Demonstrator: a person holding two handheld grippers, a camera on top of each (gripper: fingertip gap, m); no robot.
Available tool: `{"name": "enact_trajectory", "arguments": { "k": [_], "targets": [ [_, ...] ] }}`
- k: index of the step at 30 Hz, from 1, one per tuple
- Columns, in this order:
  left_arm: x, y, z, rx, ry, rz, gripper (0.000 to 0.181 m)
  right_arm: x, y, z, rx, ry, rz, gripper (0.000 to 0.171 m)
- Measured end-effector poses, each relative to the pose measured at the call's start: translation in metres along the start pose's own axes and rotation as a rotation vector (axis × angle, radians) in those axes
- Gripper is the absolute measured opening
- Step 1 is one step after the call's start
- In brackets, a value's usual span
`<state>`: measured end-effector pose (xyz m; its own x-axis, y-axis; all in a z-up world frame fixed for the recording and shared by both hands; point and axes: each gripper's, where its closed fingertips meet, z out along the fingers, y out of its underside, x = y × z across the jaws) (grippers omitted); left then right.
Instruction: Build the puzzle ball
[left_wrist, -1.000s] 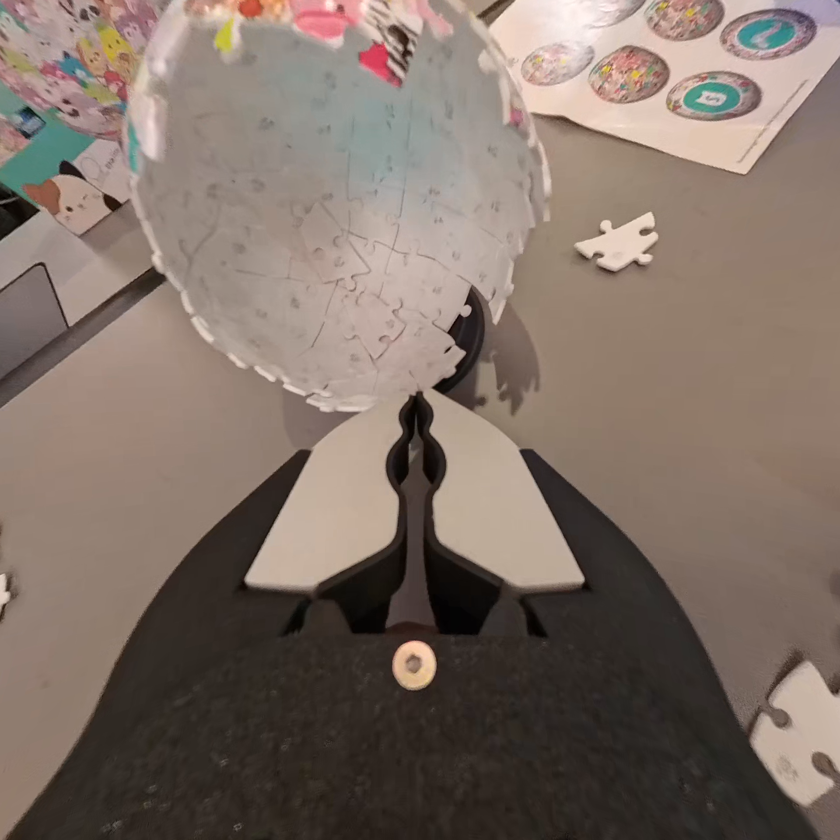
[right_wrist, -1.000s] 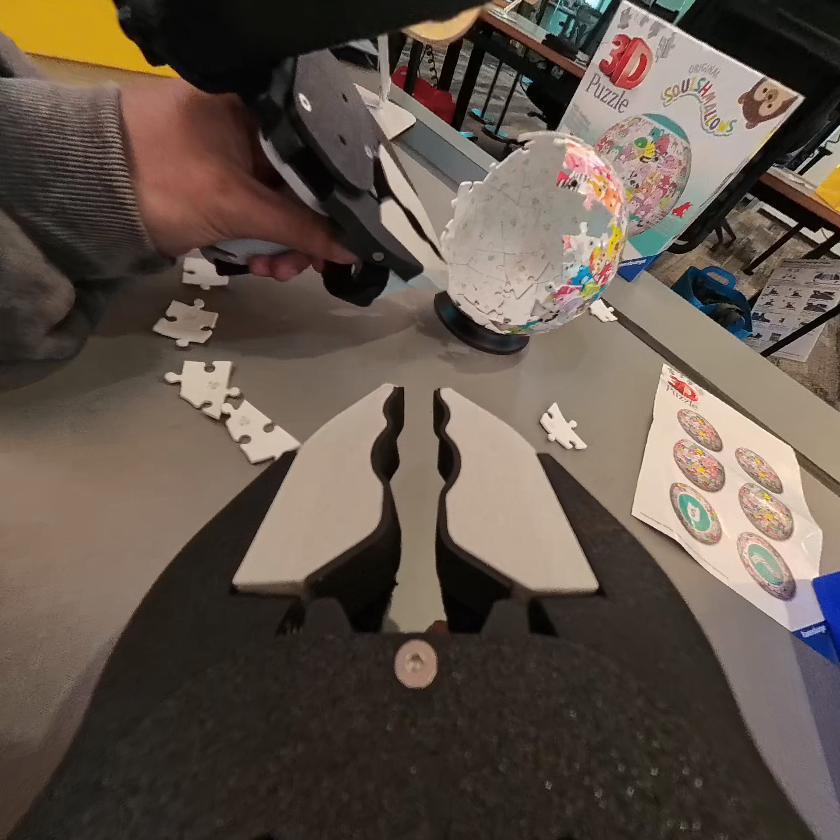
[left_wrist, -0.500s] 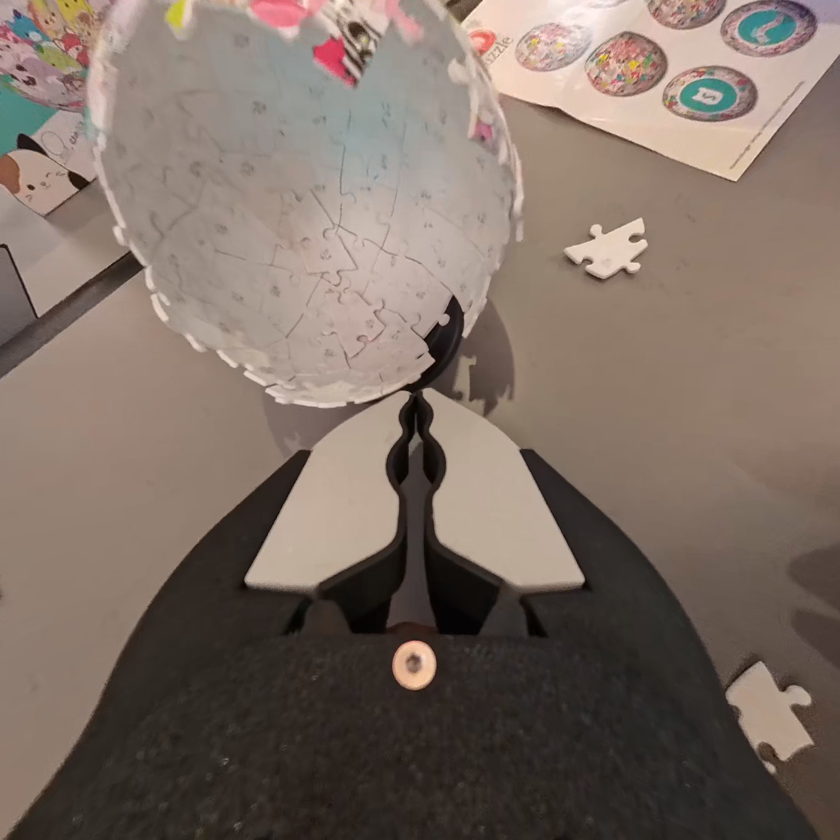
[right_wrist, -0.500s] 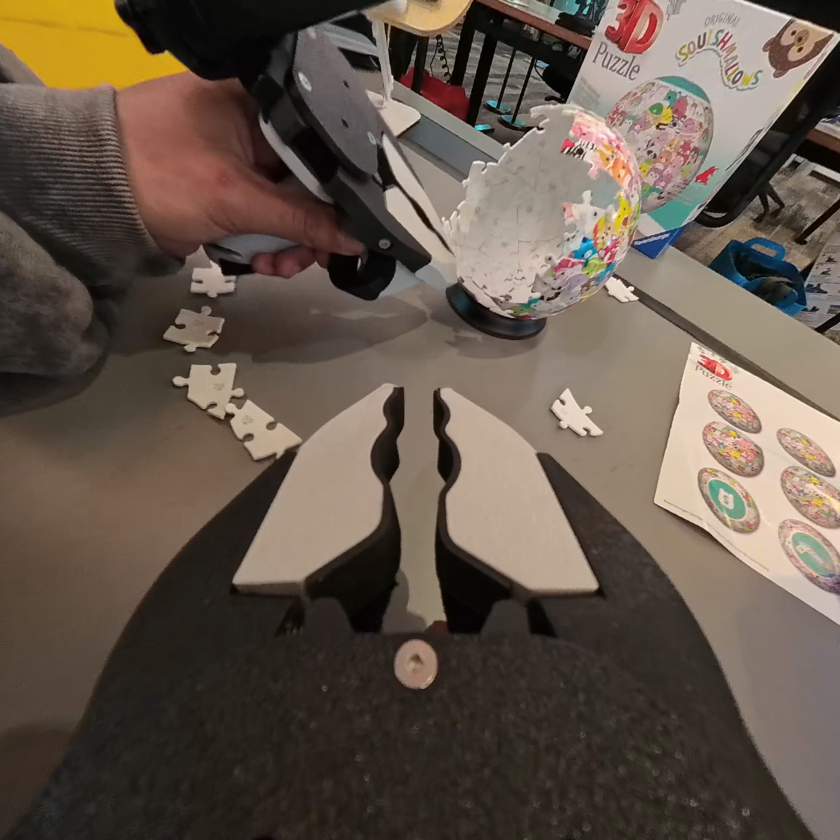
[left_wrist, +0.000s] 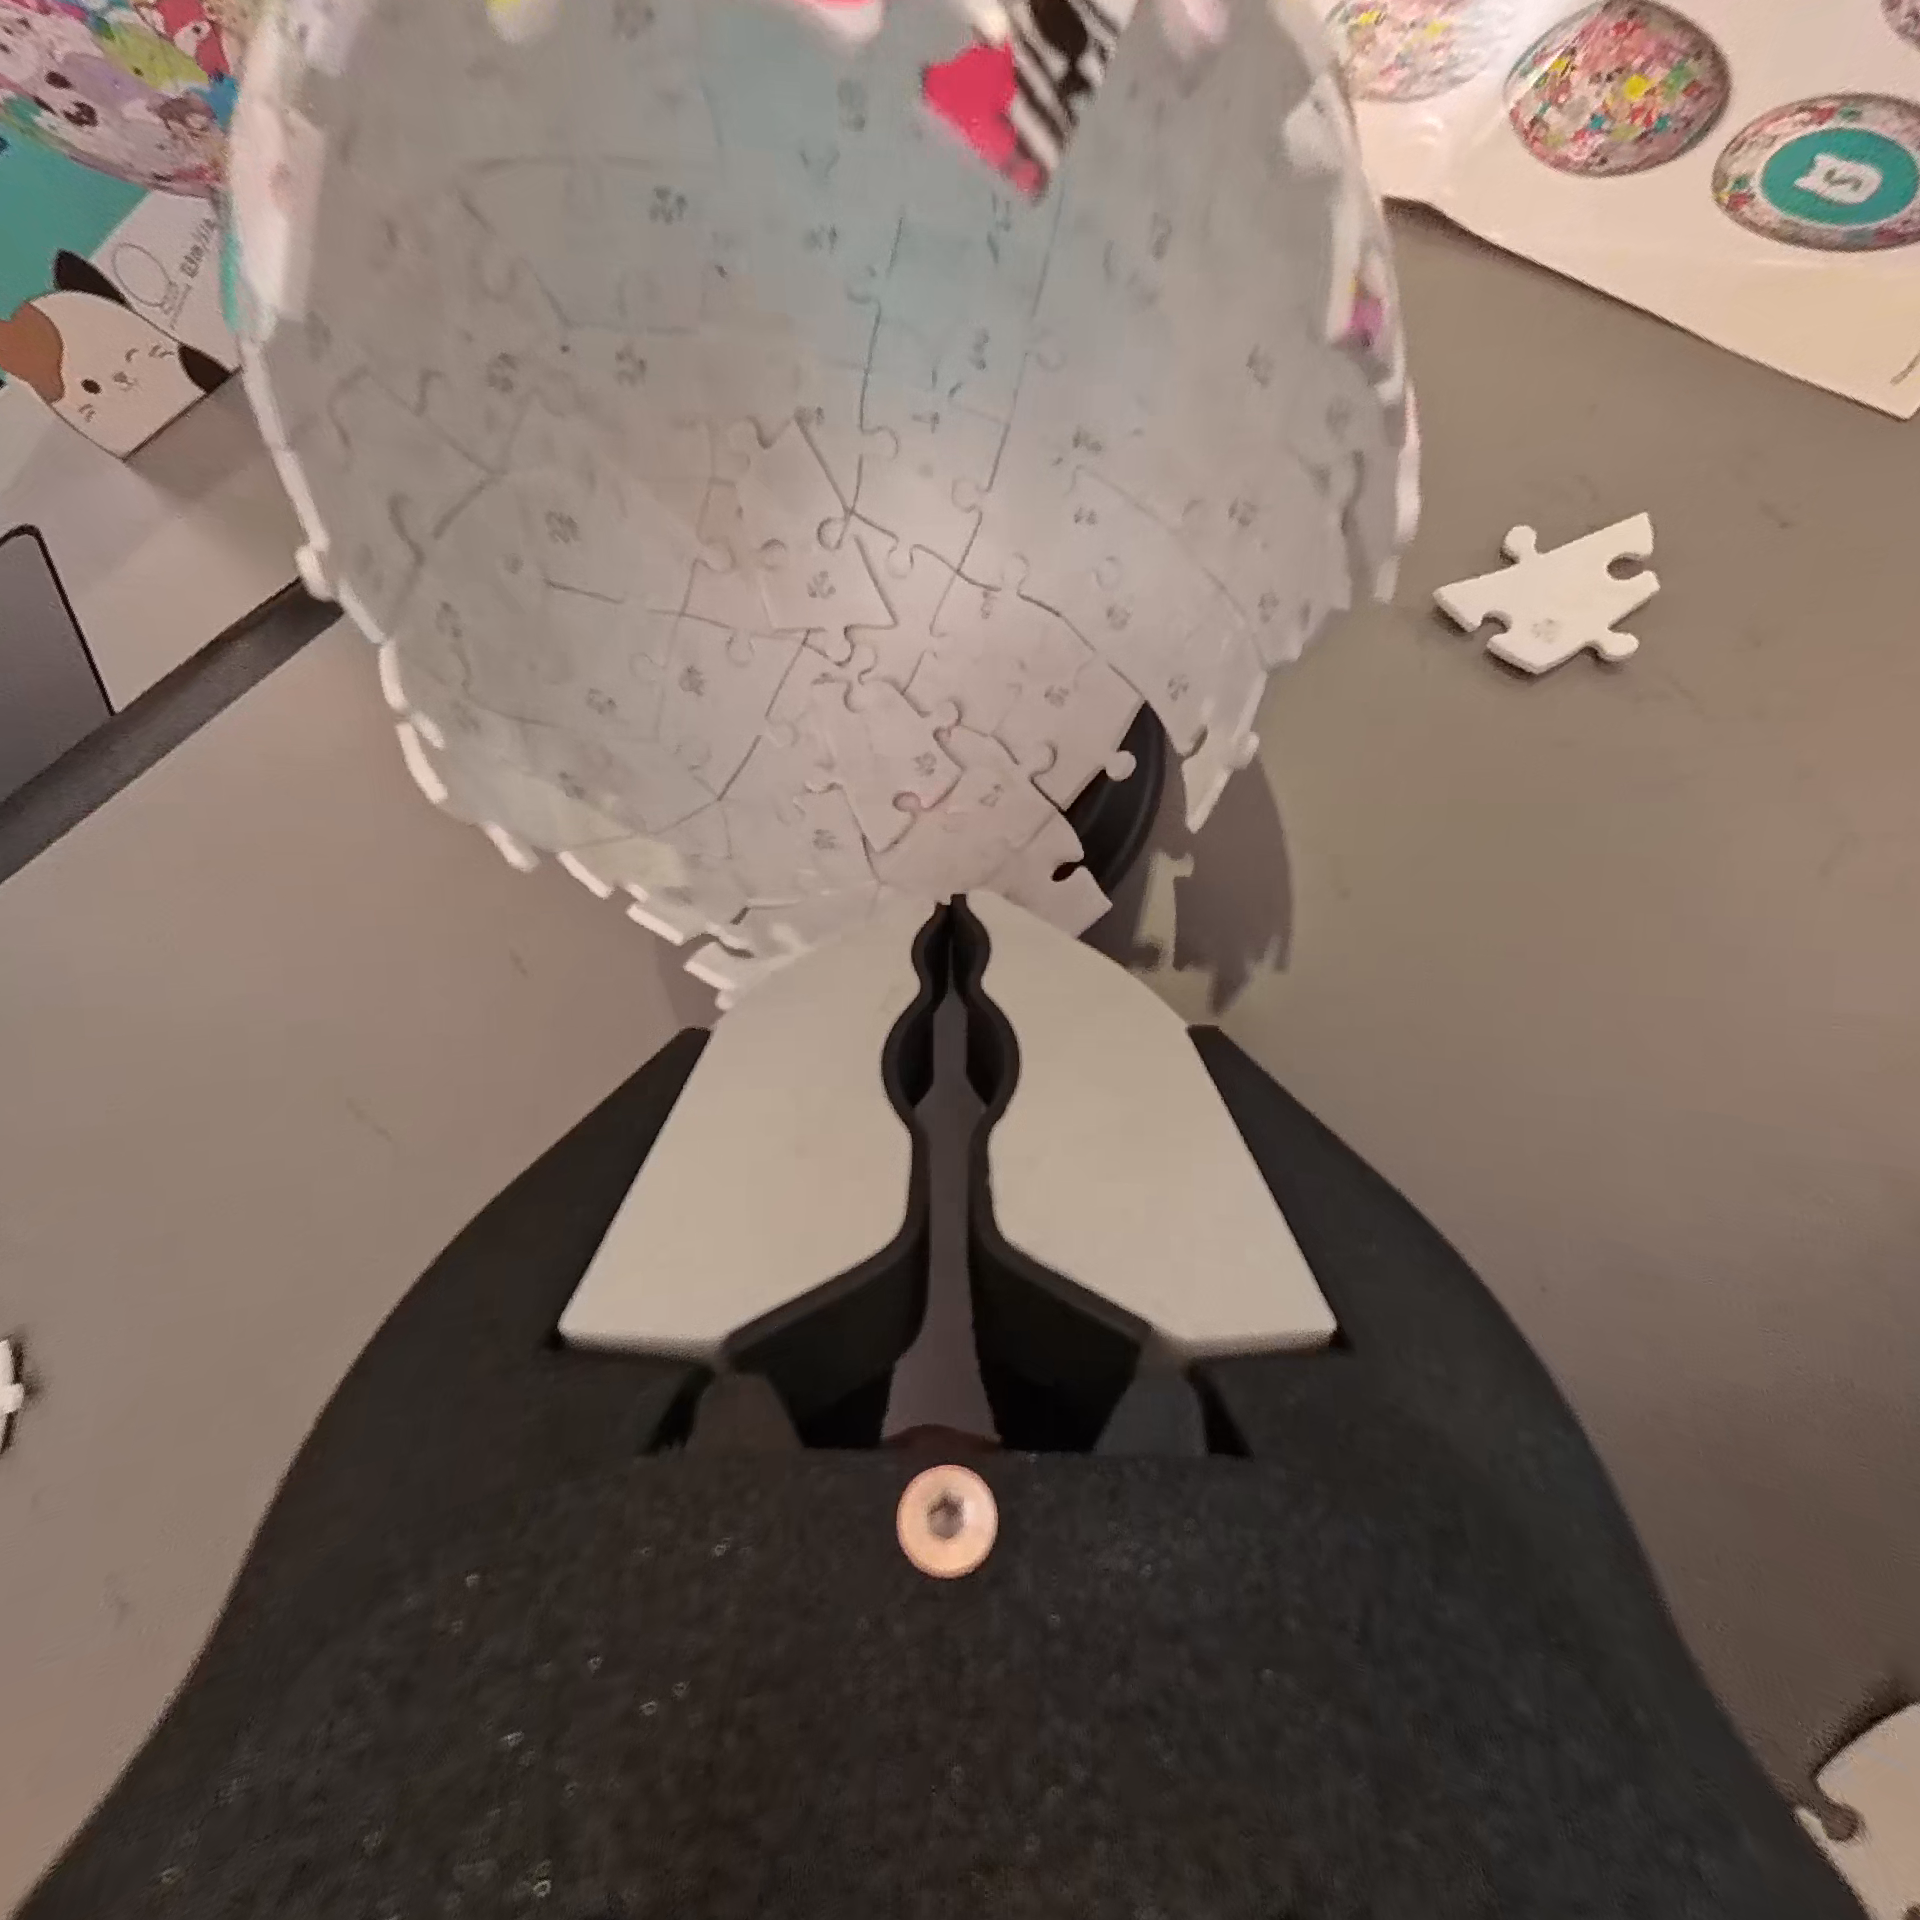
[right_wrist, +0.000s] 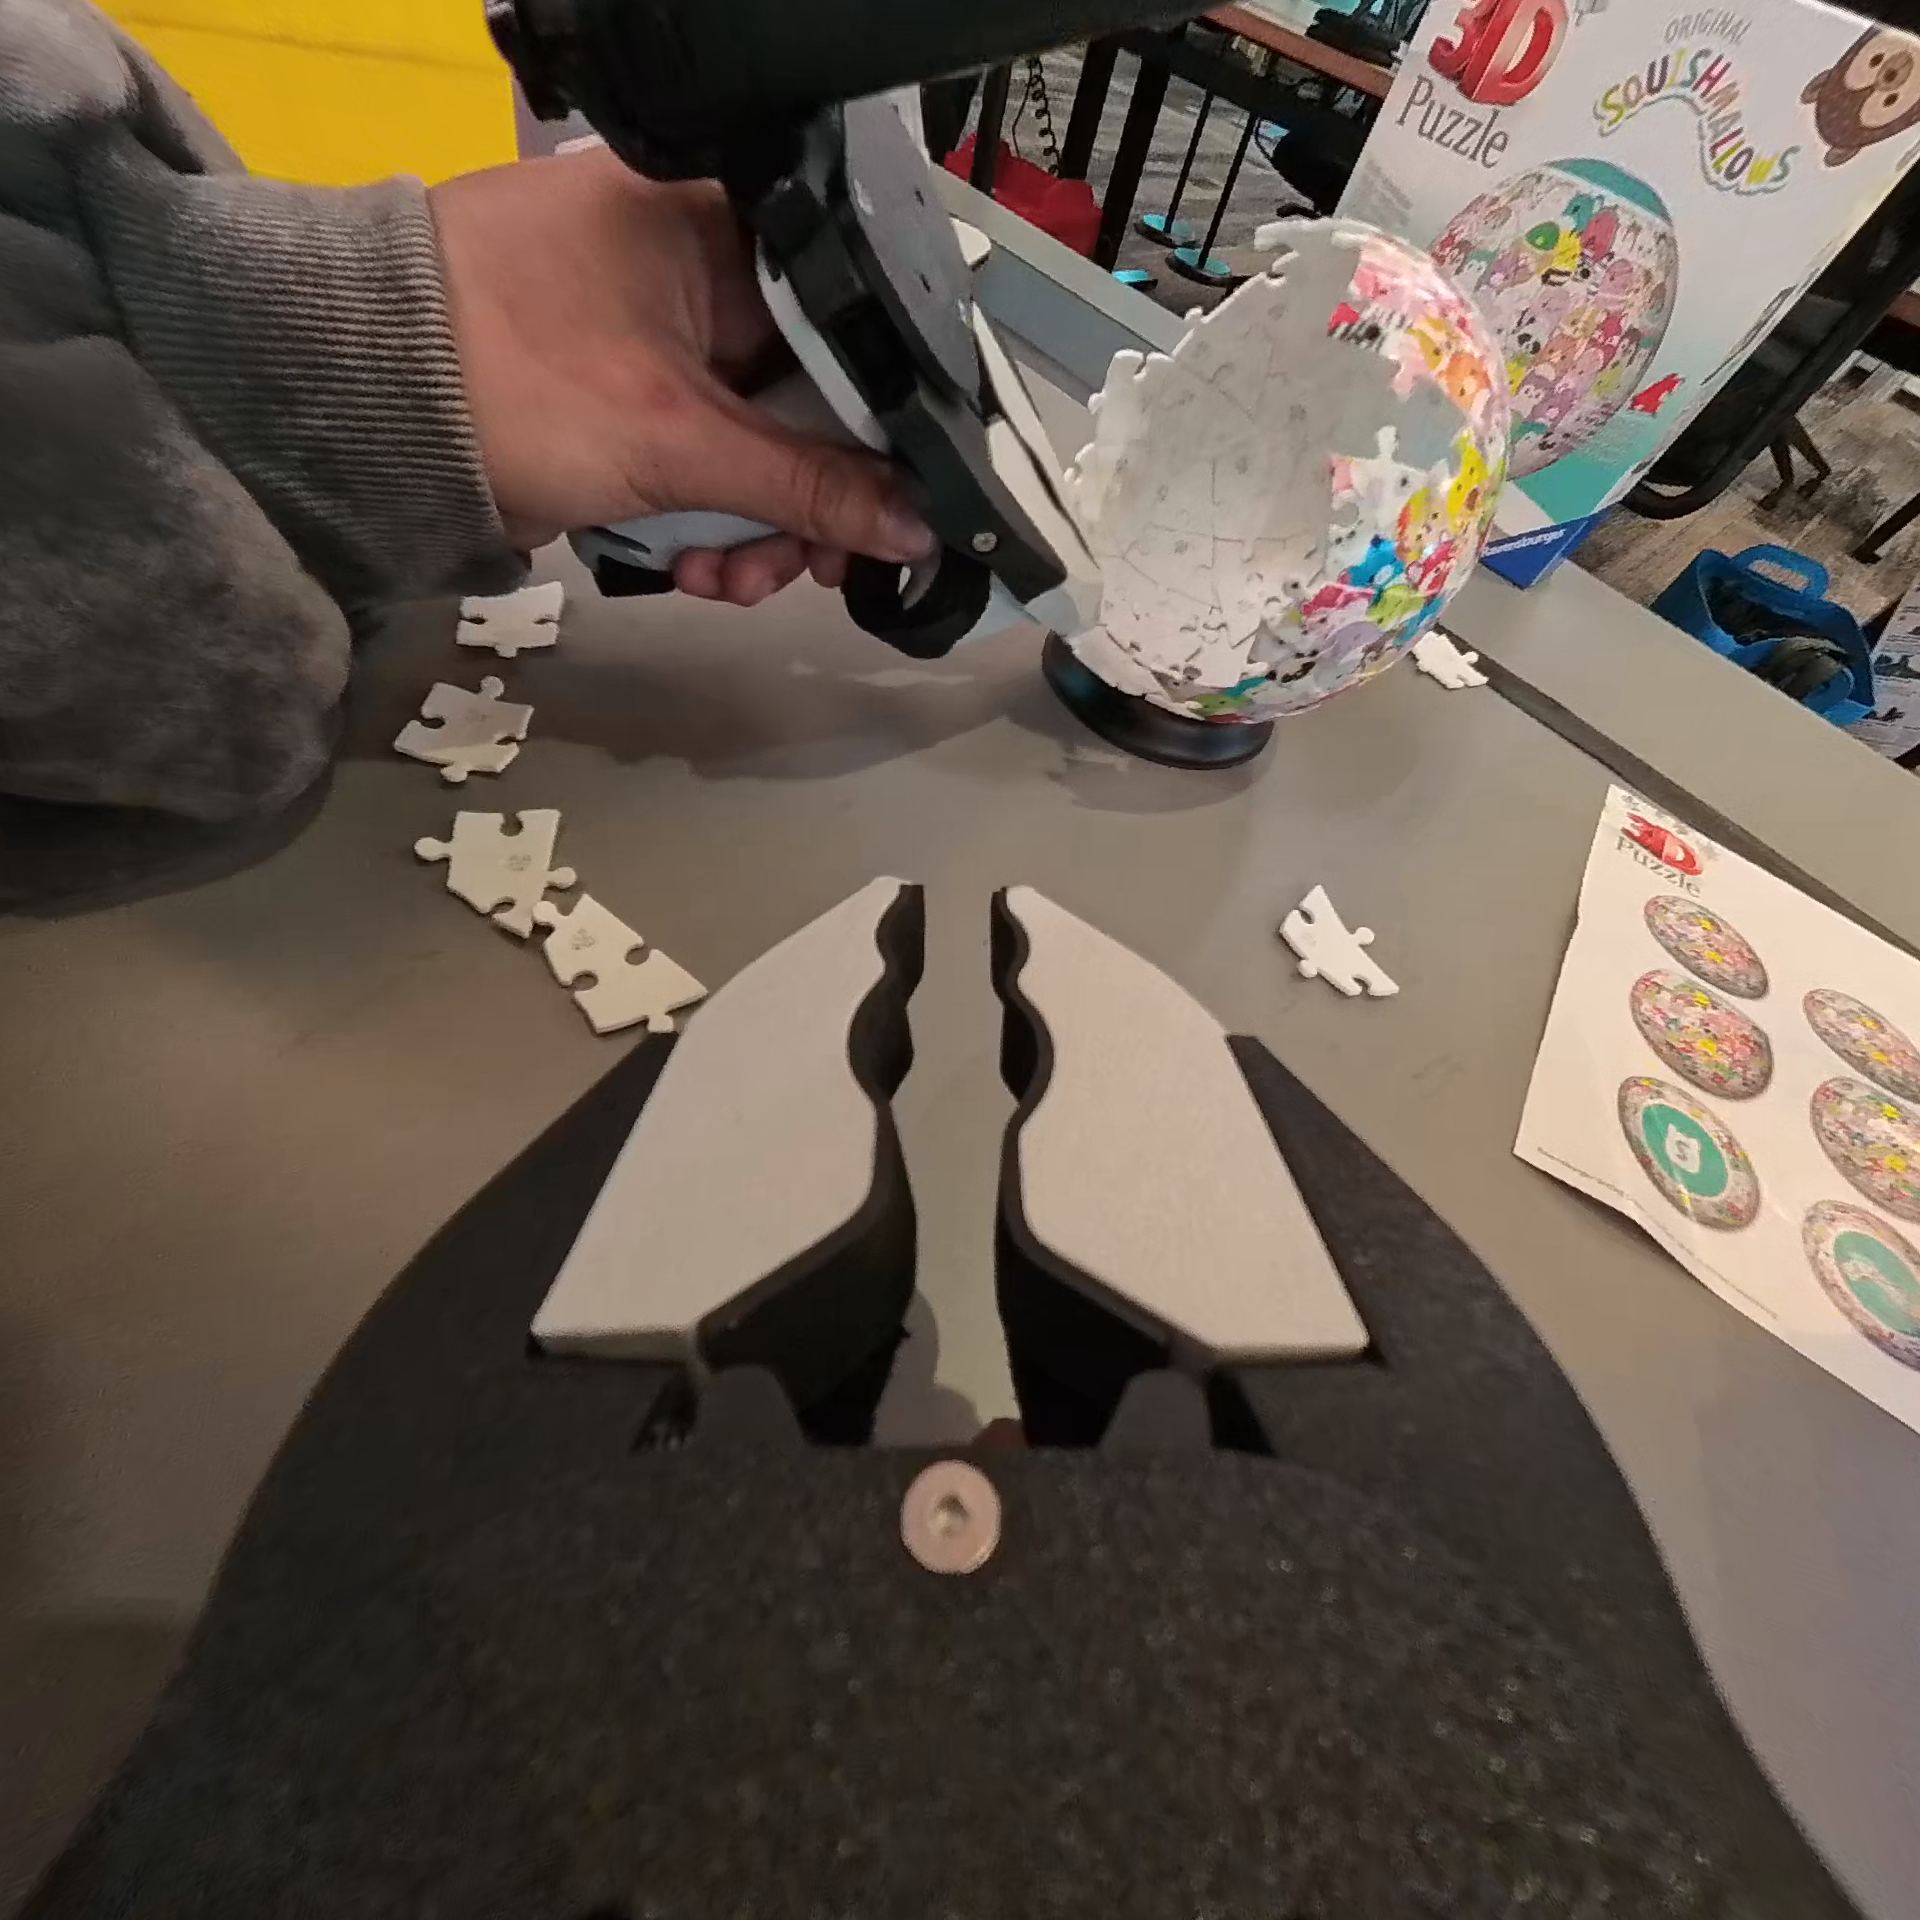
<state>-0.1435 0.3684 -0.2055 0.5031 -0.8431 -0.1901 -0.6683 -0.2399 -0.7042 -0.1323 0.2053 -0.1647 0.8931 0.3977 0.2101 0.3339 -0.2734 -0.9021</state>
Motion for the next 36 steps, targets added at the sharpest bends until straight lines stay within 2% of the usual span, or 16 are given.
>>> {"name": "enact_trajectory", "arguments": {
  "k": [5,10,14,17,19,22,26,28,31,36],
  "targets": [
    [0.001,-0.006,-0.003,0.003,-0.009,0.012,0.0,-0.001,0.001,0.001,-0.003,-0.004,0.004,0.012],
    [-0.009,-0.022,-0.029,0.086,-0.064,0.038,0.0,0.001,0.001,0.0,0.003,-0.002,0.011,0.012],
    [-0.02,-0.011,-0.046,0.106,-0.064,0.046,0.002,0.007,0.0,0.0,0.008,0.033,-0.03,0.018],
    [-0.049,0.005,-0.052,0.129,-0.112,0.088,0.009,0.02,-0.003,0.005,-0.023,0.108,-0.173,0.024],
    [-0.072,0.01,-0.05,0.185,-0.099,0.1,0.017,0.021,-0.009,0.018,-0.073,0.099,-0.281,0.032],
    [-0.109,0.0,-0.039,0.321,-0.028,0.088,0.017,0.018,-0.025,0.048,-0.156,0.079,-0.402,0.041],
    [-0.14,-0.019,-0.02,0.419,0.024,0.083,0.018,0.021,-0.032,0.098,-0.32,0.11,-0.552,0.042],
    [-0.144,-0.02,-0.012,0.45,0.057,0.063,0.018,0.028,-0.027,0.115,-0.411,0.145,-0.593,0.042],
    [-0.129,-0.01,-0.009,0.404,0.153,0.066,0.02,0.03,-0.024,0.132,-0.468,0.126,-0.569,0.038],
    [-0.114,-0.008,-0.011,0.412,0.135,0.188,0.015,0.036,-0.022,0.146,-0.583,0.117,-0.63,0.026]
  ]
}}
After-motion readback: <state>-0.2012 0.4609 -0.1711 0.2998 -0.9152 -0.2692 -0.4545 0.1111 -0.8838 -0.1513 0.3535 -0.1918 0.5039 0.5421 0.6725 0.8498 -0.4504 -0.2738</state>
